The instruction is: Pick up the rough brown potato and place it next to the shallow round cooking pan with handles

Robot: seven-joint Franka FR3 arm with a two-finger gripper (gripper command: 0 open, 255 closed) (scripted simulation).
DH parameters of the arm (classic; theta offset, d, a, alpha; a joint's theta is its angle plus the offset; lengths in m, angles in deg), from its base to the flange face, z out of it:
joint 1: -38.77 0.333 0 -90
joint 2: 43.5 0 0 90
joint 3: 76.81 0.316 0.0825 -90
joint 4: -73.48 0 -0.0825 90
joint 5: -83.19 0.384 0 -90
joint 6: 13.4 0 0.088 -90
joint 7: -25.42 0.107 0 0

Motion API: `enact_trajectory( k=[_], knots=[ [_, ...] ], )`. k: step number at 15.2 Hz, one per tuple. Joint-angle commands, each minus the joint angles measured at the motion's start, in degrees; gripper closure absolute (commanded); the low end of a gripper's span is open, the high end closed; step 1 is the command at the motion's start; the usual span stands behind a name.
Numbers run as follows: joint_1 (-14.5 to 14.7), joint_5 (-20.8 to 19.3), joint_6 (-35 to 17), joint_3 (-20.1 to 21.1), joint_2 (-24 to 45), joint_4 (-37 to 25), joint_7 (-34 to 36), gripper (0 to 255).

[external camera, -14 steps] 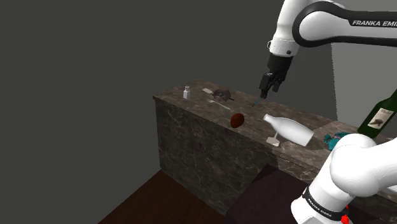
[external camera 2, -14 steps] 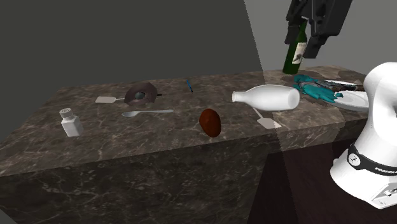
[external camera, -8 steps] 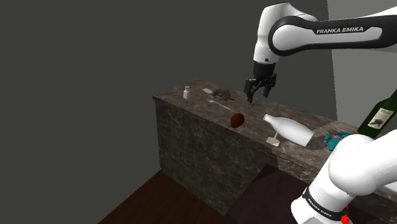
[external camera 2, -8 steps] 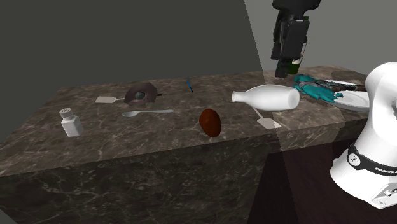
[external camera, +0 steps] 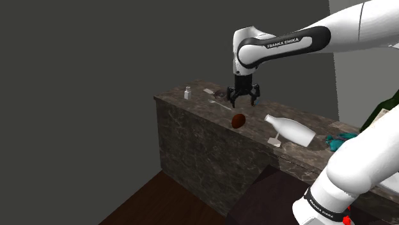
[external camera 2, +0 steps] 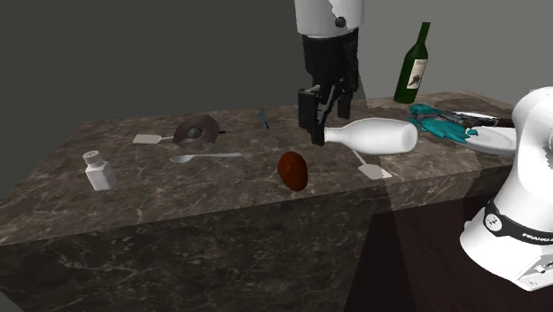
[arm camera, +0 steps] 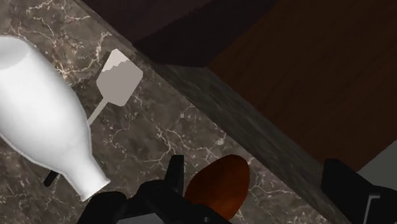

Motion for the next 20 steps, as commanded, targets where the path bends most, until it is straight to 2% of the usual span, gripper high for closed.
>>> enact_trajectory(
  k=[1,11,20],
  knots=[
    [-1.09,-0.2,-0.77,0.23,4.76,-2.19,6.33,0],
    [-5.3,0.56,-2.36,-3.87,25.88,-14.29,30.81,0],
    [-5.48,0.33,-8.14,-4.09,26.45,-9.08,31.0,0]
  ],
)
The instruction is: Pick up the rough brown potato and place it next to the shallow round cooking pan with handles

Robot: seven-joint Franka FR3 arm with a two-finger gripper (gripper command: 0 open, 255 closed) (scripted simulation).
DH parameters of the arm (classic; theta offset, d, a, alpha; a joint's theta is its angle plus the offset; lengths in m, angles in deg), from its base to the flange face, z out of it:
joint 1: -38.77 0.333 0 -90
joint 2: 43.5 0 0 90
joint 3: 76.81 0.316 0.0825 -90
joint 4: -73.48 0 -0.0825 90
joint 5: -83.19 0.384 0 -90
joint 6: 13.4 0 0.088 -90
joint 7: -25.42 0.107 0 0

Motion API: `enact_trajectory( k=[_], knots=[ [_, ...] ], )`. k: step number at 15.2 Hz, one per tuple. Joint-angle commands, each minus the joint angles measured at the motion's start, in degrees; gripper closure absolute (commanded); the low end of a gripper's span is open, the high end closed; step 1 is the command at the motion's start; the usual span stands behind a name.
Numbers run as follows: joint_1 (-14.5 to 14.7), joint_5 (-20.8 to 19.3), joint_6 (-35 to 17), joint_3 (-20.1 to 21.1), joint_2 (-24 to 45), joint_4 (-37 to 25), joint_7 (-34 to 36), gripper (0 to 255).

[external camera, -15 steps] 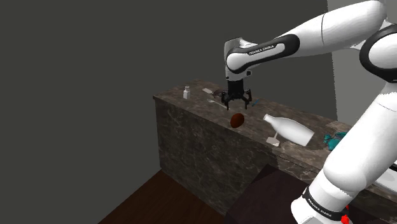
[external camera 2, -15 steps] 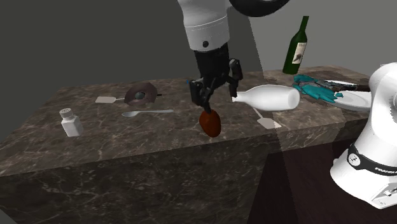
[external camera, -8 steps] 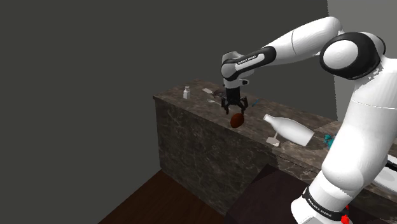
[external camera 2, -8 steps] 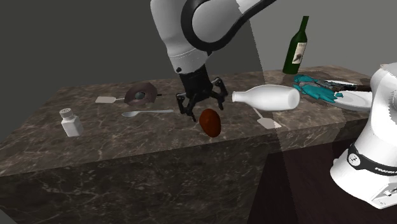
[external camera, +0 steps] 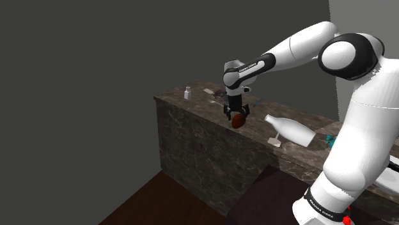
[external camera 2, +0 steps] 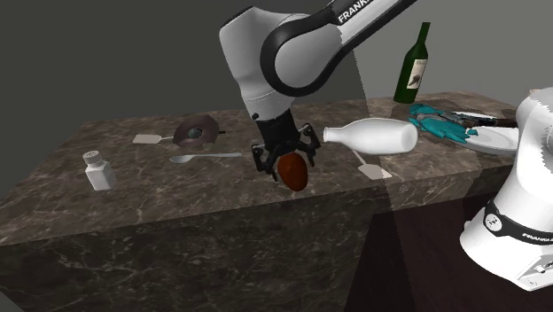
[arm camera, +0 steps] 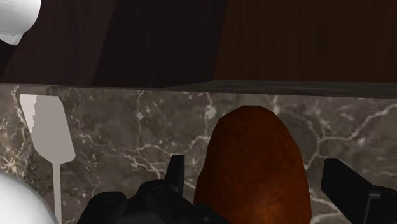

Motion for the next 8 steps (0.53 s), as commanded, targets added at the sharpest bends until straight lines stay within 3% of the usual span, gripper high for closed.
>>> enact_trajectory(
  k=[1,7,8],
  knots=[
    [-0.04,-0.04,-0.6,-0.03,0.22,0.35,0.0,0],
    [-0.04,-0.04,-0.59,-0.03,0.22,0.34,0.0,0],
    [-0.04,-0.04,-0.59,-0.03,0.22,0.34,0.0,255]
  ],
)
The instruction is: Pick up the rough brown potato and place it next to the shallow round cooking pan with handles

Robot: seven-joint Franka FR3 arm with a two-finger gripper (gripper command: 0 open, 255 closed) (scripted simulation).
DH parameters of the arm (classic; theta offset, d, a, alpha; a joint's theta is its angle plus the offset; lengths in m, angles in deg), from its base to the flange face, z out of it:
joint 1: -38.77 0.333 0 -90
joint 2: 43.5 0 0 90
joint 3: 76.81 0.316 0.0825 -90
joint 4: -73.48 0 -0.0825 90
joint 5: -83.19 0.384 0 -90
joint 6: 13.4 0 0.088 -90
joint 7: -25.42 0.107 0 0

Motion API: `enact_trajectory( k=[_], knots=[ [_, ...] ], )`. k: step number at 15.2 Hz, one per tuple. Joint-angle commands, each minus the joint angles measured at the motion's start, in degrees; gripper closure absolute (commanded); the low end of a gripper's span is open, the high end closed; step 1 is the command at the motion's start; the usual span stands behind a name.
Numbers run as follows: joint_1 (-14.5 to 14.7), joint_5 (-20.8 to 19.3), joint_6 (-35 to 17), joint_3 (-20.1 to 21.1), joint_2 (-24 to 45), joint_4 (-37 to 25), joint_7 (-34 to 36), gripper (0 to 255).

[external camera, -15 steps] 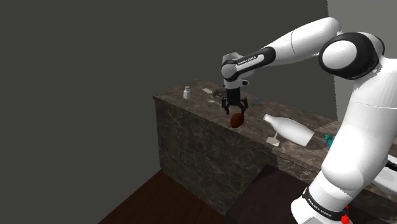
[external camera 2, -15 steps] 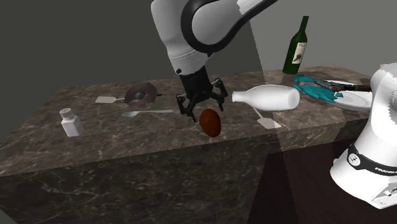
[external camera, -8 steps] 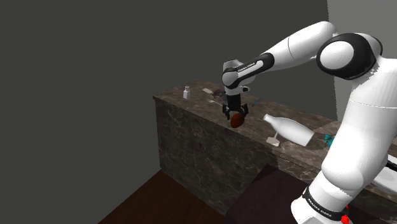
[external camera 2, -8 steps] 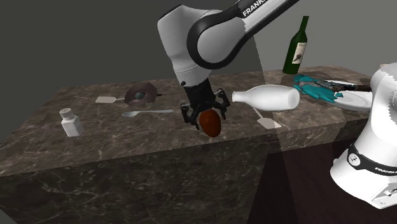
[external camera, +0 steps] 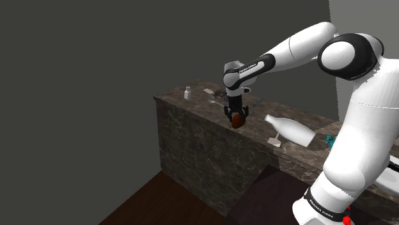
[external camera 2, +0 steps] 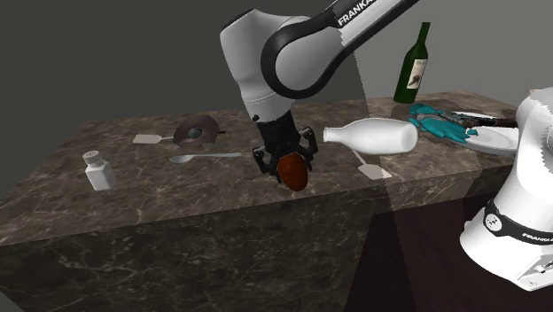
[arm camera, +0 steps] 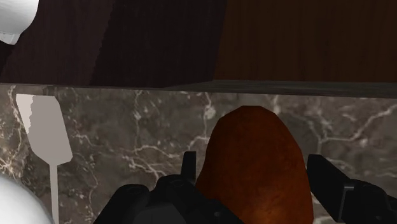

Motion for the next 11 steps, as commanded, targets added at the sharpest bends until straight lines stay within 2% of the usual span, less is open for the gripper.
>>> enact_trajectory(
  k=[1,9,11],
  knots=[
    [0.0,0.0,-0.01,0.0,0.04,0.03,0.0,255],
    [-0.01,0.0,-0.03,0.0,0.04,0.04,0.0,255],
    [-0.01,0.07,1.34,0.02,-0.76,-0.53,-0.12,255]
  ],
)
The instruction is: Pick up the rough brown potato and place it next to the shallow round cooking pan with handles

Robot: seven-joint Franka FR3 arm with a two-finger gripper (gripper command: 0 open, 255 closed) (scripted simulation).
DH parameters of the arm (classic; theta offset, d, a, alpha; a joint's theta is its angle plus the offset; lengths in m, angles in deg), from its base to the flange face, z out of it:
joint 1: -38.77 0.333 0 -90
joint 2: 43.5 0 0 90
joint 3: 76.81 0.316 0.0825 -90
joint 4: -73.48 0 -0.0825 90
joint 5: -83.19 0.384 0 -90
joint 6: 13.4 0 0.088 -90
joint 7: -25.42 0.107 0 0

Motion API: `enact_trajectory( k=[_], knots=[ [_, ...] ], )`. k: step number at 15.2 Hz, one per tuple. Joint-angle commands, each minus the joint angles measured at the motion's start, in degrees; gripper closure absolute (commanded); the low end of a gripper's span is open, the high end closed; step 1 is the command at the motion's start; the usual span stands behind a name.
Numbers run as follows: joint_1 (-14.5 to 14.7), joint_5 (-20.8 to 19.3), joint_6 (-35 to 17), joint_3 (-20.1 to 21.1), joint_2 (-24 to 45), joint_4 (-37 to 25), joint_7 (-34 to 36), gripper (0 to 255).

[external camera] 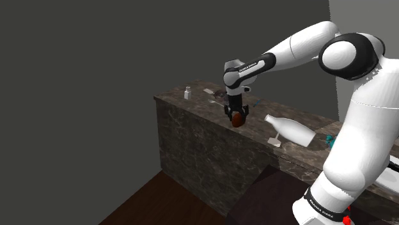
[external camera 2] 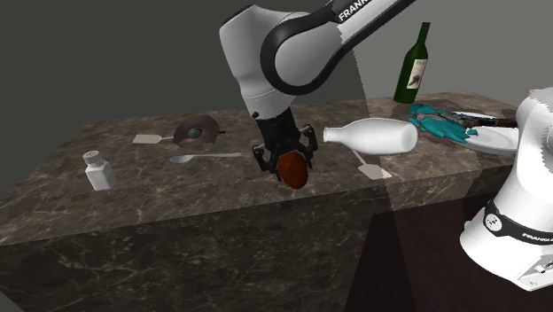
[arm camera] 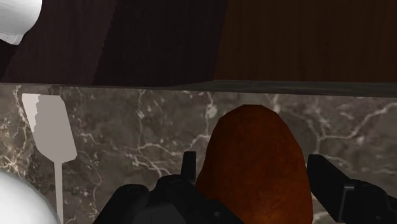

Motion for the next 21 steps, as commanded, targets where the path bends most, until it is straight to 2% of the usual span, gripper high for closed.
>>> enact_trajectory(
  k=[1,21],
  knots=[
    [-0.01,0.07,1.18,0.01,-0.75,-0.43,-0.11,255],
    [0.04,0.52,15.38,0.11,-6.06,-9.35,-1.14,255]
  ],
)
